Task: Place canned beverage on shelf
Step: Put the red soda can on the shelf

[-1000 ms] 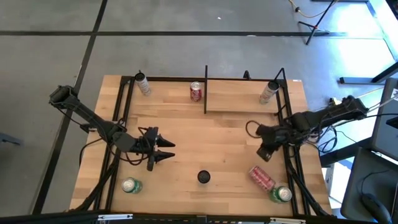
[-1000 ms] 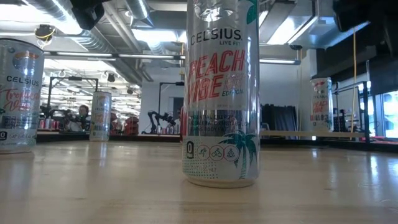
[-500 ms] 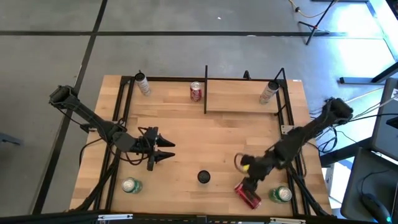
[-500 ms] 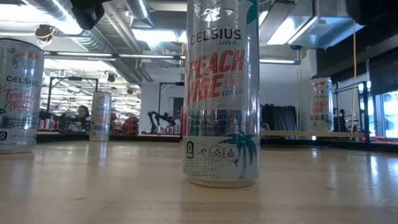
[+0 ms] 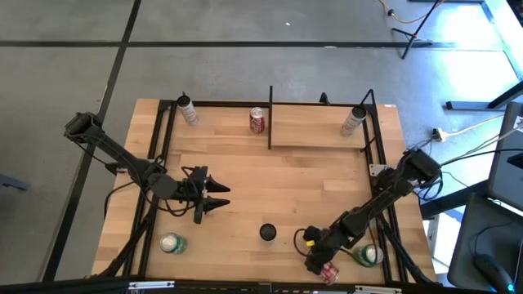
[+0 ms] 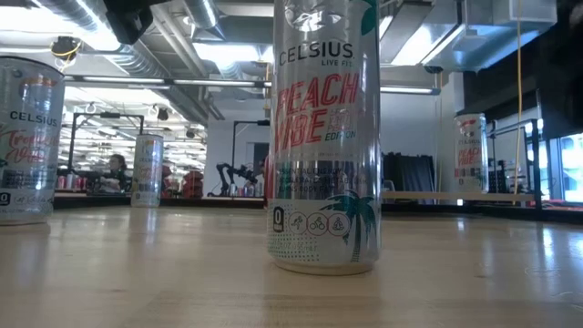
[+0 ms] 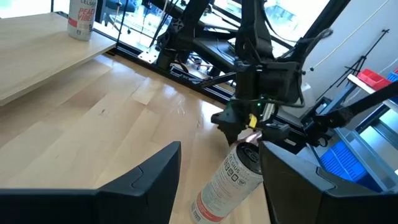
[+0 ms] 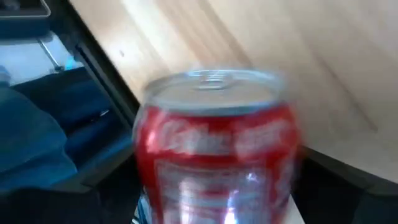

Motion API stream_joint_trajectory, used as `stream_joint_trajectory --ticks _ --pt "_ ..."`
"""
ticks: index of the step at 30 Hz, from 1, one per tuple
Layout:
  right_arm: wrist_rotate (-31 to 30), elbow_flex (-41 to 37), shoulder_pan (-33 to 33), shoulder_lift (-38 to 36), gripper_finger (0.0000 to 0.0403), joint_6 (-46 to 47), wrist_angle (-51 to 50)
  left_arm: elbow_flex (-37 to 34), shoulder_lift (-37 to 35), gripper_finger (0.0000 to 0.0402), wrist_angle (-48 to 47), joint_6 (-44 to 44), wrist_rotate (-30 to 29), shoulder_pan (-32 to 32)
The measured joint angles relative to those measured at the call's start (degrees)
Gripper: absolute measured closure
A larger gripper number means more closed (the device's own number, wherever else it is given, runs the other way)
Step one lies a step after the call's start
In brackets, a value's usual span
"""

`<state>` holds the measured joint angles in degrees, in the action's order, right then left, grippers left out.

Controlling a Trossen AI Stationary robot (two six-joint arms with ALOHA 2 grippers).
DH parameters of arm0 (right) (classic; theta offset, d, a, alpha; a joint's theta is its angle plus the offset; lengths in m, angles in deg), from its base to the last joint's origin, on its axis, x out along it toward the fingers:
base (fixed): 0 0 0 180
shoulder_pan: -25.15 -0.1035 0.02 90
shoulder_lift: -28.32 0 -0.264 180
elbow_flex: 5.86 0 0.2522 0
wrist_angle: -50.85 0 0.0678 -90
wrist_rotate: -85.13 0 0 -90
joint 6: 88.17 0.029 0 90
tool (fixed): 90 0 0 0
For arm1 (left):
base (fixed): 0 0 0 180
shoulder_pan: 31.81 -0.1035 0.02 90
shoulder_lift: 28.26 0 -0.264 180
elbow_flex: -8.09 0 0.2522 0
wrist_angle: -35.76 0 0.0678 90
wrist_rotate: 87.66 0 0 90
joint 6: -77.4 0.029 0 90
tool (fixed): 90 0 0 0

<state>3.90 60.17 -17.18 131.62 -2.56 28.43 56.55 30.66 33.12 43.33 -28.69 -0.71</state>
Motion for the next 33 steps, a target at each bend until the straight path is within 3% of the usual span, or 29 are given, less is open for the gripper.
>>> stream_joint_trajectory --ticks 12,19,28,33 --pt "-0.77 -0.02 0.73 0.38 0.0117 -1.63 -1.02 0.0 -0.01 0.0191 0.01 0.12 0.12 -0.45" --pt "-1.22 2.5 1.59 -1.9 0.0119 -5.09 -4.56 0.0 -0.01 0.0191 0.02 0.08 0.13 -1.47" --pt "-24.22 3.98 1.8 -13.37 0.012 -11.03 -20.04 0.0 0.01 0.0191 0.15 -0.25 0.73 -1.07" --pt "-39.06 4.07 2.92 -15.79 0.012 -14.09 -23.59 0.0 -0.01 0.0191 0.21 -0.25 0.86 -1.03"
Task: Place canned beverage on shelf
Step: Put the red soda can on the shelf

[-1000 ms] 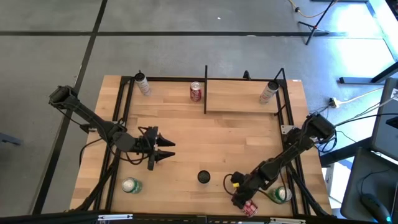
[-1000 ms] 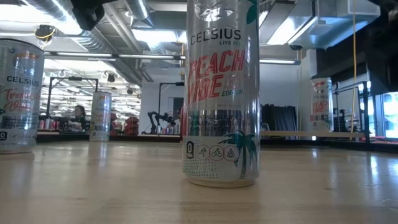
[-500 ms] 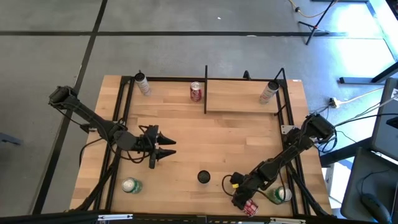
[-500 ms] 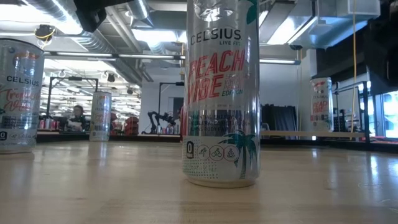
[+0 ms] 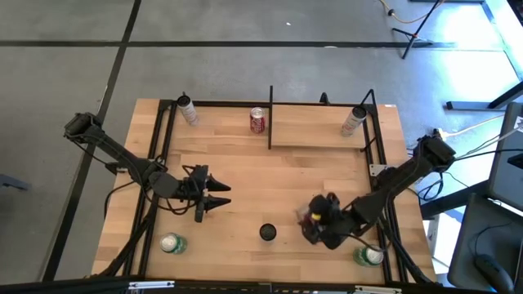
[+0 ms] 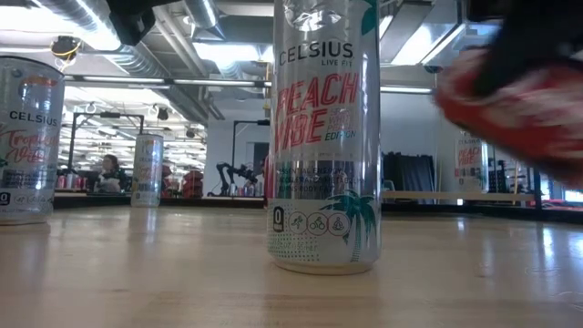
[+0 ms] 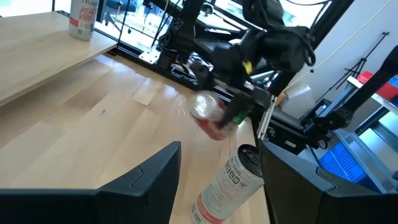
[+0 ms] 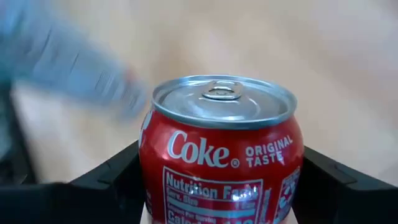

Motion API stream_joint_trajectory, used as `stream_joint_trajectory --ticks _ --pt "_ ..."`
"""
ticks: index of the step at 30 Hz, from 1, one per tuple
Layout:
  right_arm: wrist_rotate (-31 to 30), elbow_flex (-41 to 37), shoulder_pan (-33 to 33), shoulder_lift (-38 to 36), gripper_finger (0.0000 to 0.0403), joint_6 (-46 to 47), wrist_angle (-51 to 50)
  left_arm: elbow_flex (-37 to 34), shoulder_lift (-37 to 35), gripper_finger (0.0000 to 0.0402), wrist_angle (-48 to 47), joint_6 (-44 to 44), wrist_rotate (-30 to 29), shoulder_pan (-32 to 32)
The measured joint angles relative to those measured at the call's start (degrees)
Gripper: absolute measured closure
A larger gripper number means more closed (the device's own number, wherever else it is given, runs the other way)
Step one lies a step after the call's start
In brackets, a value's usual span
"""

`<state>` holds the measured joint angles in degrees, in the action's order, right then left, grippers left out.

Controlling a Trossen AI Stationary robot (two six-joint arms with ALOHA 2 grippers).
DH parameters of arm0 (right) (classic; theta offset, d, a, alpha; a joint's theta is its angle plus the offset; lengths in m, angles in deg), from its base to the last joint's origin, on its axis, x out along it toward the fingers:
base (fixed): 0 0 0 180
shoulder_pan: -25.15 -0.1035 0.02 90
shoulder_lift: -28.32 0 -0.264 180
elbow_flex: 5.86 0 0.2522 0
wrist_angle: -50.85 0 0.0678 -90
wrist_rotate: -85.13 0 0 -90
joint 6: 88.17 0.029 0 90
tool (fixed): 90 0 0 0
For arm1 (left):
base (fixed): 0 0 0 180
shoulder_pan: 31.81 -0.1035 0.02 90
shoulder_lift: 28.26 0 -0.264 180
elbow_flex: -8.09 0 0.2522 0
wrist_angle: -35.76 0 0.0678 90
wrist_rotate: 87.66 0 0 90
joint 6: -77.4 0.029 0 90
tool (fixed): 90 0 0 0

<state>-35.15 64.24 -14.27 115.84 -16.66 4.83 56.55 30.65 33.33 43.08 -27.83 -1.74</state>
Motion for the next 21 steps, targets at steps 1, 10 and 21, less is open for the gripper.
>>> stream_joint_trajectory --ticks 1,10,21 --pt "-2.53 0.0 0.35 0.02 0.012 -0.53 -0.16 0.0 0.01 0.0191 0.11 -0.01 0.0 0.0" --pt "-22.68 -10.09 1.68 0.03 0.012 1.24 6.17 0.0 0.01 0.0191 2.46 -0.02 -0.35 -0.06" --pt "-32.69 -21.48 -5.55 -0.56 0.012 20.23 4.54 0.0 0.01 0.0191 4.72 -0.14 -0.41 -0.06"
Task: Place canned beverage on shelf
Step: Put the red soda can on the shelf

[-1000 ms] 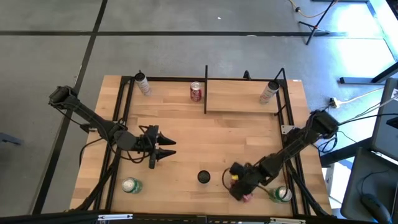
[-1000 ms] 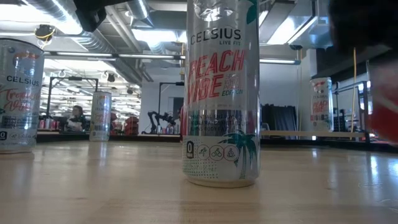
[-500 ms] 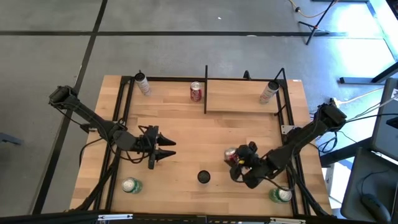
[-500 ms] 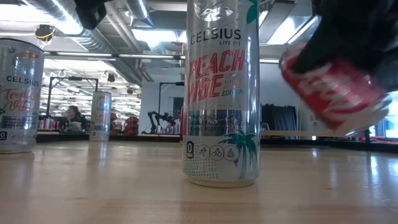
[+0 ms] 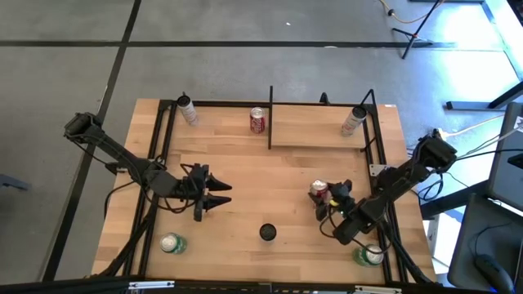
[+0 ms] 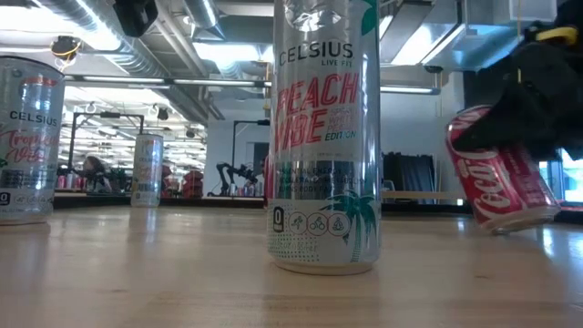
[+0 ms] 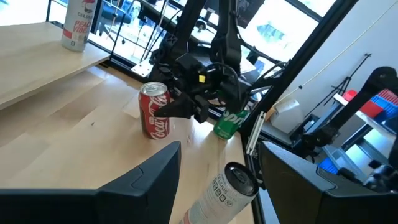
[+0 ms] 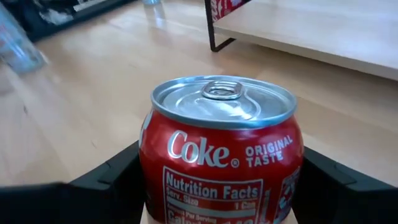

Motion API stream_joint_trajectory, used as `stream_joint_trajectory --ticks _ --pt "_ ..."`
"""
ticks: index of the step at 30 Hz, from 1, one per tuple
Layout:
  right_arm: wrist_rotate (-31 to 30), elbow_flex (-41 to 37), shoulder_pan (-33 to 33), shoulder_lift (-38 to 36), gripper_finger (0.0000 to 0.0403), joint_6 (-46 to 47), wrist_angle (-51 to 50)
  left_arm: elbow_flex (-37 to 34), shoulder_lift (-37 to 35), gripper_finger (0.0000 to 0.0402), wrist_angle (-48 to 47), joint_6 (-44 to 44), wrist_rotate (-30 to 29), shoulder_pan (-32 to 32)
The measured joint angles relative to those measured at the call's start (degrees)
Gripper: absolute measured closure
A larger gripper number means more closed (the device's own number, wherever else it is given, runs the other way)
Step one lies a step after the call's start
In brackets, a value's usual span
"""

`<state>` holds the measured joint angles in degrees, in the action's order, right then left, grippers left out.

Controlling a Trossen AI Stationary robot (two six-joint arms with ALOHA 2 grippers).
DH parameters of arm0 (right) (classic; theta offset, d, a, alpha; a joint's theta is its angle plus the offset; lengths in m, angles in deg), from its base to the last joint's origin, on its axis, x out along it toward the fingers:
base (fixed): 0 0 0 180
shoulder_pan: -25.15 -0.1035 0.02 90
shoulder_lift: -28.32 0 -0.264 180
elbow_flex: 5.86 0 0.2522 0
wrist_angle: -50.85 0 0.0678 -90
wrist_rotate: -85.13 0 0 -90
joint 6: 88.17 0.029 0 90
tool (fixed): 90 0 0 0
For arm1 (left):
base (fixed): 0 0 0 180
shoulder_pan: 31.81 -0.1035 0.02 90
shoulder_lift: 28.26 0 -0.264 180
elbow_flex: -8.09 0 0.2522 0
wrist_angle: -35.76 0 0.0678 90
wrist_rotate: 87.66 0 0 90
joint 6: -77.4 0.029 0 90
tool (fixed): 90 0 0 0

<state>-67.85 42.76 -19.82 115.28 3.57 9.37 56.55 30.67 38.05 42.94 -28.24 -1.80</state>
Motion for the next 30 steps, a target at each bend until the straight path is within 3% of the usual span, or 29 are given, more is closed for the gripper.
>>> stream_joint_trajectory --ticks 8,11,15,20,24,30 --pt "-0.11 -0.92 -5.19 -0.09 0.0119 5.02 -5.96 0.0 -0.01 0.0191 0.27 0.05 -0.14 -0.55" --pt "1.1 -0.92 -5.79 -0.09 0.0072 4.92 -5.9 0.0 -0.01 0.0191 0.27 0.07 -0.09 -0.84" --pt "8.58 -0.1 -5.56 -0.1 0.0017 3.97 -7.57 0.0 -0.01 0.0191 0.25 0.09 -0.09 -0.86" --pt "15.16 5.28 -5.66 -0.38 0.0045 0.6 -17.37 0.0 -0.01 0.0191 -0.06 0.14 -0.06 -0.86" --pt "23.23 12.81 -5.61 -0.46 0.0063 -7.37 -27.39 0.0 0.0 0.0191 -0.08 0.14 -0.03 -0.86" --pt "25.04 23.71 -5.72 -0.49 0.0068 -10.73 -42.3 0.0 -0.01 0.0191 -0.11 0.55 -0.01 -0.86"
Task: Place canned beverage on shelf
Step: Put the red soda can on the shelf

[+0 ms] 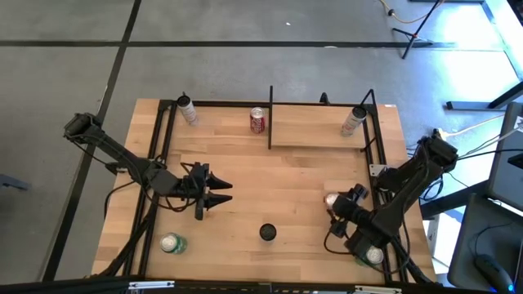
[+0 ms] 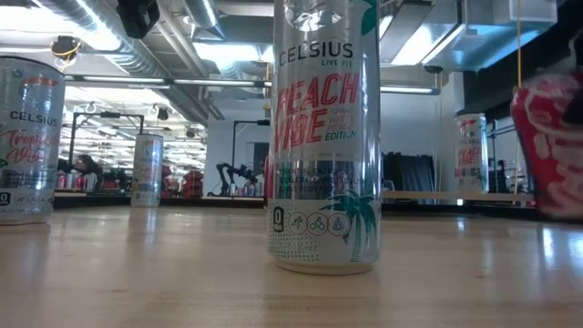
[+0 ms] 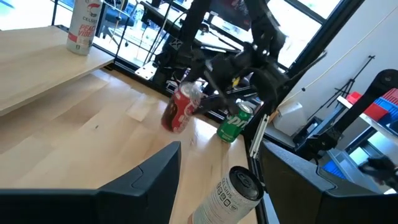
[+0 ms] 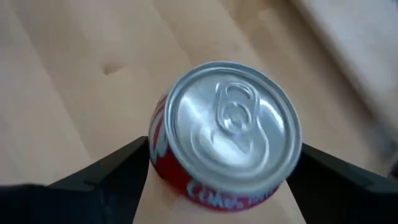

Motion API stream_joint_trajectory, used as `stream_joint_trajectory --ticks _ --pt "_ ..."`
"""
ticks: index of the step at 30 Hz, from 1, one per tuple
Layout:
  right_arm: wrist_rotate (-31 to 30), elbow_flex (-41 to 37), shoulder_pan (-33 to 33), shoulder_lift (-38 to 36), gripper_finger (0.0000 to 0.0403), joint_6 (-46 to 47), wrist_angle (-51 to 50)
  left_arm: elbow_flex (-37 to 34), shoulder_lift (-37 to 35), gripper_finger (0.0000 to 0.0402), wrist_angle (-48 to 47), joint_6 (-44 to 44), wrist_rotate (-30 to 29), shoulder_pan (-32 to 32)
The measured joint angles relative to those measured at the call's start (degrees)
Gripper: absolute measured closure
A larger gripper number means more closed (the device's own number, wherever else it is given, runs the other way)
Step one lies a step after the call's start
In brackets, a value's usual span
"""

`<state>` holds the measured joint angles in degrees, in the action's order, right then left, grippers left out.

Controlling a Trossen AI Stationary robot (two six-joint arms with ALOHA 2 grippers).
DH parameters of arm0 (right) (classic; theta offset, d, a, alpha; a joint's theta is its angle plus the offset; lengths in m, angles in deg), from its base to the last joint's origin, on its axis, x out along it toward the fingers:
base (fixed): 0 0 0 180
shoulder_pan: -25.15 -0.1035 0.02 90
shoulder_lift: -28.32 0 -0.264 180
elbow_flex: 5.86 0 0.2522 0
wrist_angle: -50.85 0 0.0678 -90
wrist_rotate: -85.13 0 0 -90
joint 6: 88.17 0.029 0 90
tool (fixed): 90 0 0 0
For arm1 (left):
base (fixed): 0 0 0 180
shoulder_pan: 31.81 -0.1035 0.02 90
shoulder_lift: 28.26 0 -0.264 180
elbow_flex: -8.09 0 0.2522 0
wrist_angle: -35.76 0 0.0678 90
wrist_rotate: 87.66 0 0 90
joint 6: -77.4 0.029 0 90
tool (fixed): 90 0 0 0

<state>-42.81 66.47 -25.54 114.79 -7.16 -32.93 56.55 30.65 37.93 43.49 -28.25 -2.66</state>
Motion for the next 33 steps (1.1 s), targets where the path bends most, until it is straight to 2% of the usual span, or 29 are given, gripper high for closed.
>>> stream_joint_trajectory --ticks 5,11,19,25,30,33 --pt "-0.28 2.58 0.11 -0.14 0.0068 1.62 -4.3 0.0 0.0 0.0191 -0.02 0.0 0.0 0.0" --pt "-3.04 1.93 0.09 -1.15 0.0068 5.02 -3.33 0.0 0.0 0.0191 -0.03 -0.02 0.0 0.0" --pt "-1.61 0.68 0.09 -1.19 0.0068 7.8 -1.94 0.0 0.02 0.0191 -0.03 -0.04 1.55 0.03" --pt "7.79 2.24 0.55 -3.94 0.0068 7.49 -1.67 0.0 0.02 0.0191 -0.03 -0.02 1.55 0.0" --pt "24.29 2.35 3.43 -9.22 0.0068 -1.58 -6.24 0.0 0.01 0.0191 -0.49 0.39 1.53 0.0" --pt "29.83 1.42 5.81 -10.98 0.0068 -8.2 -6.18 0.0 0.02 0.0191 -0.49 2.76 1.51 0.0"
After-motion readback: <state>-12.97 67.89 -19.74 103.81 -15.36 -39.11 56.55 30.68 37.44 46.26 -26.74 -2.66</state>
